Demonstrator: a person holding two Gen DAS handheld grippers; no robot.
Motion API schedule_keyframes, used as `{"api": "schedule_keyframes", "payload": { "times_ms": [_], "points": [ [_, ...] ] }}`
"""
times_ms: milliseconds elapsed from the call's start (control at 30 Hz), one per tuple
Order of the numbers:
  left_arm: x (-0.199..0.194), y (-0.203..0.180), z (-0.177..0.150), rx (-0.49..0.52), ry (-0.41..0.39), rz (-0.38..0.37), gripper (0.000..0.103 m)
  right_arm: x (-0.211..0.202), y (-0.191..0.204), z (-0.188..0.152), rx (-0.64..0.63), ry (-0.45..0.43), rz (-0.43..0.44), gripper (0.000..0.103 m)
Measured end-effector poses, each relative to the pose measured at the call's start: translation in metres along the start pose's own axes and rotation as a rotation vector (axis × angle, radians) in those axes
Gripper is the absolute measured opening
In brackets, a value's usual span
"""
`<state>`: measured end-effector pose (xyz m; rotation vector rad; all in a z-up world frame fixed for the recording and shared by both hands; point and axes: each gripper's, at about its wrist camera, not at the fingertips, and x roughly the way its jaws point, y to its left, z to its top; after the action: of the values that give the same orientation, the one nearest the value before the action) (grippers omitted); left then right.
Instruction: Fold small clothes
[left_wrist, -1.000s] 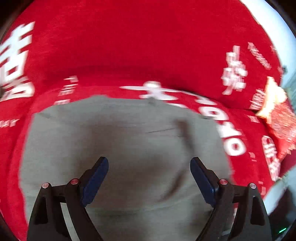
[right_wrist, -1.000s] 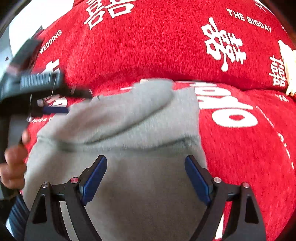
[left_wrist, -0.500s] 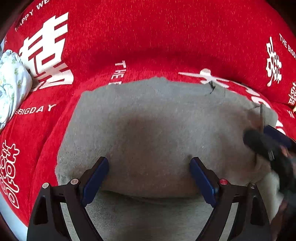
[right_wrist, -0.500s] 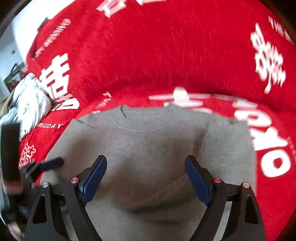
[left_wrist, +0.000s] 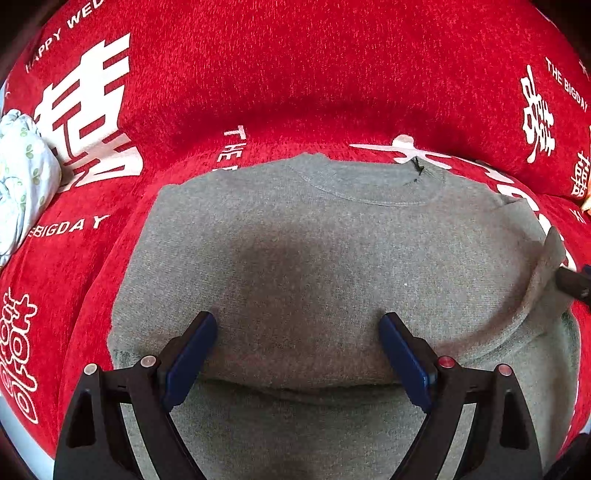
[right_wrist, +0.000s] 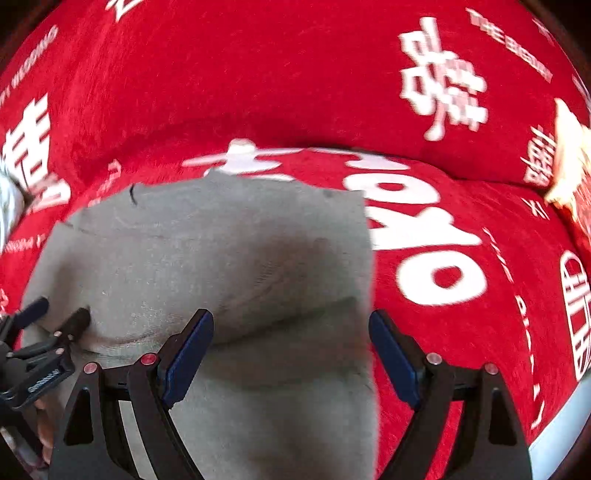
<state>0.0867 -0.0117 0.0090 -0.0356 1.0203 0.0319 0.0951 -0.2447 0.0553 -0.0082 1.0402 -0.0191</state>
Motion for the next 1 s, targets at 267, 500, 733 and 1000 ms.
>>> {"api": "schedule_keyframes", "payload": {
  "times_ms": [267, 500, 733, 1000],
  "points": [
    [-0.001, 0.0, -0.001, 0.006, -0.002, -0.012, 0.091, -0.014, 0.033, 0.043, 0.0, -0.092, 0.124, 0.089],
    [-0.001, 0.001, 0.0, 0.022, 0.006, -0.024, 0.091, 0.051, 0.048, 0.049, 0.001, 0.118, 0.153, 0.089],
    [-0.003, -0.001, -0.004, 0.025, -0.011, -0.018, 0.091, 0.025, 0.001, -0.001, 0.025, 0.047, 0.137, 0.088],
    [-0.005, -0.001, -0.008, 0.03, -0.007, -0.016, 0.091, 0.03, 0.026, -0.008, -0.087, 0.052, 0.007, 0.088]
  ]
}}
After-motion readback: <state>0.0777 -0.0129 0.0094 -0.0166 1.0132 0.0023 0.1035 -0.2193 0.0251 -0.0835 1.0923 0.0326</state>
